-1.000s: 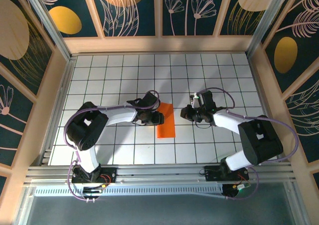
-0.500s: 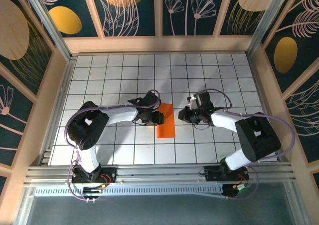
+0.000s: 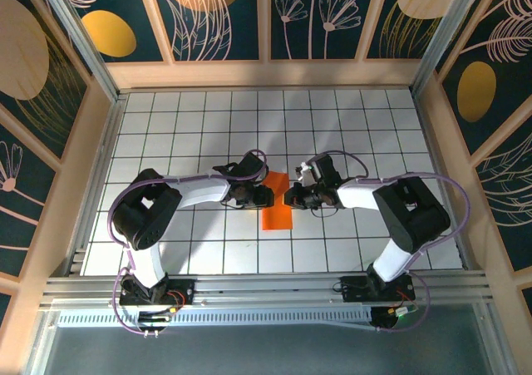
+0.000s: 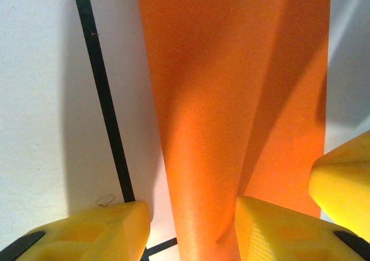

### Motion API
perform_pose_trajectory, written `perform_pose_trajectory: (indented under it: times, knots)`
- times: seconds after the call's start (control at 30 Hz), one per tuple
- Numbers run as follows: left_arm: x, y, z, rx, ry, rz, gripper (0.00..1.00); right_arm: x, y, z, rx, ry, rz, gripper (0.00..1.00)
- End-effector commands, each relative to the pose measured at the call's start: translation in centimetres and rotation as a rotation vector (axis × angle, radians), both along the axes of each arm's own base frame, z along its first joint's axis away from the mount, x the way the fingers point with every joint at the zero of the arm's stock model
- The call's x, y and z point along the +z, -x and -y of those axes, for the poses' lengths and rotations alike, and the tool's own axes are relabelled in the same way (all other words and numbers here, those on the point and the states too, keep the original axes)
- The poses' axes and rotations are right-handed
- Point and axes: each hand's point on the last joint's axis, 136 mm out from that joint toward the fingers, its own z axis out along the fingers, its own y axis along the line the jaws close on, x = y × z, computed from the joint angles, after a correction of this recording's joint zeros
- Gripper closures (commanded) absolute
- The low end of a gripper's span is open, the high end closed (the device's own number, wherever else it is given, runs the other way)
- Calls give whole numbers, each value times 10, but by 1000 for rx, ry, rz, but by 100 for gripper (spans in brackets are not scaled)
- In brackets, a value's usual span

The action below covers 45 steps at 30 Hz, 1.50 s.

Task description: Fold a paper plane with a square sheet of paper (fold left side to right side)

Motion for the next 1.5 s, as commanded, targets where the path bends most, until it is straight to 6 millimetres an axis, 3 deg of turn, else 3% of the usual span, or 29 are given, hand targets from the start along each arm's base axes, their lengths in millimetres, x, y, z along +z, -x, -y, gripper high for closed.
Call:
perform_pose_trajectory:
  times: [0.0, 0.2, 0.37, 0.7, 0.8, 0.97, 1.07, 1.2, 1.4, 1.47]
  knots:
    - [-53, 21, -2, -40, -67, -66, 54, -6, 1, -2, 2, 11, -16, 100]
    - [-48, 16, -5, -18, -80, -35, 54, -27, 12, 9, -4, 73, -60, 100]
    - [-31, 7, -2, -2, -57, 7, 51, -45, 21, 19, -10, 125, -95, 100]
    - [42, -20, -3, 53, 54, 153, 39, -60, 28, 29, -15, 176, -119, 100]
    - [75, -24, 5, 49, 152, 215, 38, -62, 29, 31, -19, 187, -120, 100]
    - [88, -14, 14, 21, 269, 224, 48, -64, 30, 34, -18, 202, -120, 100]
    - [86, -9, 24, -16, 326, 204, 60, -64, 30, 34, -20, 202, -121, 100]
    - [68, -4, 32, -46, 358, 159, 75, -65, 30, 35, -21, 209, -123, 100]
    - [48, -1, 31, -49, 355, 153, 82, -66, 31, 37, -20, 226, -124, 100]
    - [32, 0, 26, -42, 319, 137, 82, -66, 32, 38, -18, 234, -125, 100]
